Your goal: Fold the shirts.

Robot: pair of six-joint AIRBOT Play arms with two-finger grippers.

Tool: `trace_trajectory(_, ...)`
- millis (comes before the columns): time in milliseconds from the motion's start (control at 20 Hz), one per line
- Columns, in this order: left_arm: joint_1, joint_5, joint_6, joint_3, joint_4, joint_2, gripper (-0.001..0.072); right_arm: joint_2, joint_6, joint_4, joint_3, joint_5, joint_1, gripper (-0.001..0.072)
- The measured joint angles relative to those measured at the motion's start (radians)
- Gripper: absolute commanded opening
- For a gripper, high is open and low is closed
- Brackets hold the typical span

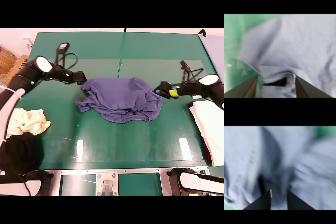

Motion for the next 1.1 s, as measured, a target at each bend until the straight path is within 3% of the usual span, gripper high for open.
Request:
trace_trajectory(100,0.045,-0.011,-0.003,0.013,0.000,-0.005,0.0520,0.046,0.041,-0.032,-0.081,0.027,-0.053,0.0451)
trace_trajectory(150,0.063,-0.014,-0.004,0.018,0.000,-0.011,0.0520,0.071,0.055,-0.038,-0.135,0.035,-0.063,0.0505)
trace_trajectory(400,0.098,-0.026,-0.003,0.025,-0.030,-0.074,0.0520,0.126,0.085,0.019,-0.381,-0.049,-0.023,0.0507)
trace_trajectory(450,0.100,-0.030,-0.003,0.026,-0.043,-0.088,0.0520,0.124,0.087,0.044,-0.408,-0.081,-0.008,0.0429)
trace_trajectory(500,0.101,-0.030,-0.002,0.026,-0.053,-0.100,0.0520,0.119,0.088,0.068,-0.422,-0.116,0.005,0.0180)
trace_trajectory(550,0.102,-0.033,0.000,0.027,-0.060,-0.109,0.0520,0.108,0.089,0.078,-0.426,-0.146,0.013,0.0048)
trace_trajectory(600,0.104,-0.034,0.002,0.027,-0.064,-0.114,0.0520,0.094,0.090,0.088,-0.415,-0.175,0.015,0.0020)
trace_trajectory(800,0.105,-0.055,0.033,0.028,-0.077,-0.126,0.0520,-0.009,0.065,0.114,-0.235,-0.224,-0.002,0.0019)
trace_trajectory(1100,0.105,-0.164,0.065,0.028,-0.079,-0.130,0.0520,-0.289,0.100,0.103,0.251,-0.132,-0.082,0.0019)
